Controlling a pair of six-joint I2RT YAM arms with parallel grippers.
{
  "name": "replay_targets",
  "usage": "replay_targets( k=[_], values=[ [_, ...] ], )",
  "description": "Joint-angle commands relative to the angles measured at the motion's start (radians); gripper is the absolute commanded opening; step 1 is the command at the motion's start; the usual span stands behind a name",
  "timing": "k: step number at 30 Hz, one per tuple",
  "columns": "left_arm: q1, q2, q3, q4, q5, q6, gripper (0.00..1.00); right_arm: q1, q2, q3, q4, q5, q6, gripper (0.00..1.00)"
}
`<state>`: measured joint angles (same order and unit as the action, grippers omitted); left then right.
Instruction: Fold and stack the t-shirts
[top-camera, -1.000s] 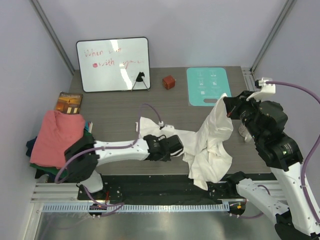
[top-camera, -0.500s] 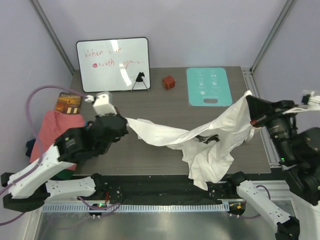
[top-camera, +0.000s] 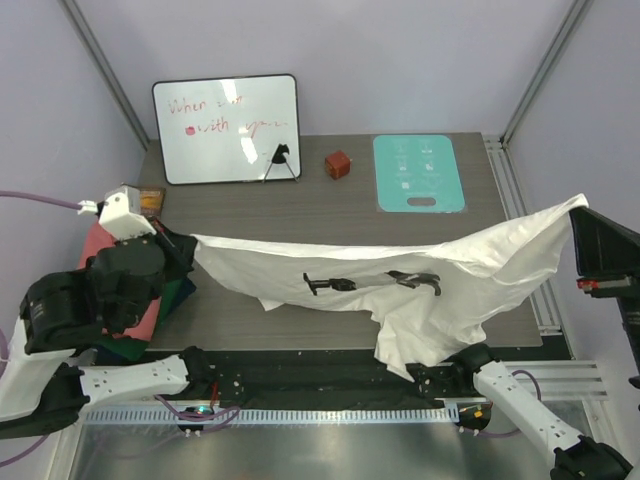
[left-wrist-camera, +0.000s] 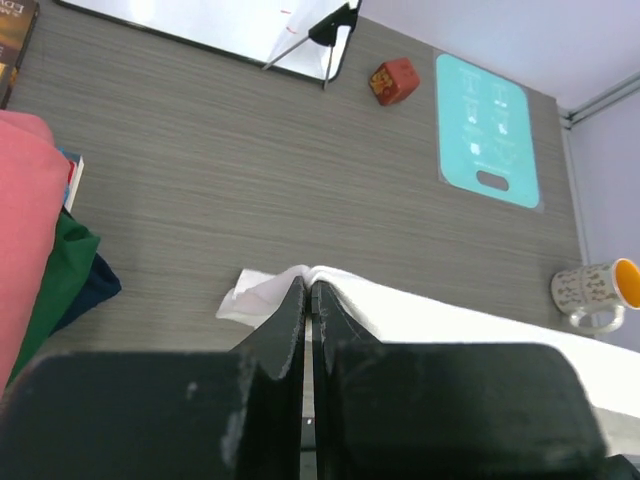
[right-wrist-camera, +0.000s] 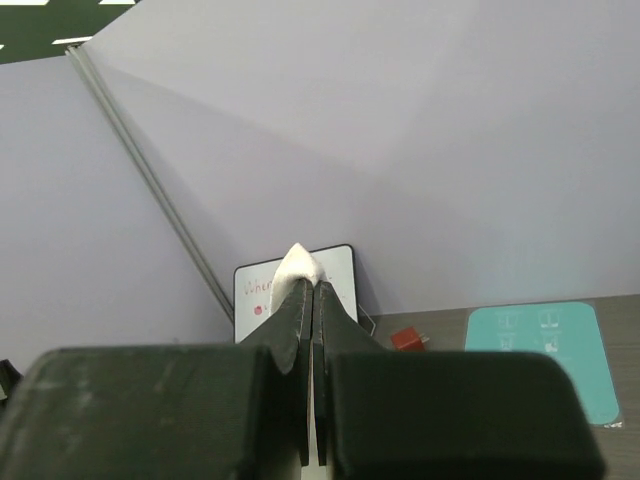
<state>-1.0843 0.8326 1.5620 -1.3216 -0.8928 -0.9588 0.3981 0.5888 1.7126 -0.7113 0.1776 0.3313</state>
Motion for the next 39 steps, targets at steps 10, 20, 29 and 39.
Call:
replay_targets(
  k=[10,20,29,39],
  values=[
    [0.001,-0.064,0.274,-0.013,0.020,0.121,0.00,0.001,0.075,0.312,-0.017,-0.087,0.034,0.01],
    [0.001,-0.047,0.293,0.062,-0.084,0.219,0.00,0.011,0.163,0.343,-0.019,0.014,-0.041,0.01],
    [0.001,0.069,0.133,0.172,-0.457,0.278,0.00,0.054,0.313,0.039,-0.011,0.158,-0.077,0.01],
    [0.004,0.121,0.012,0.238,-0.203,0.248,0.00,0.053,0.328,-0.123,0.026,0.168,-0.083,0.01]
  ],
)
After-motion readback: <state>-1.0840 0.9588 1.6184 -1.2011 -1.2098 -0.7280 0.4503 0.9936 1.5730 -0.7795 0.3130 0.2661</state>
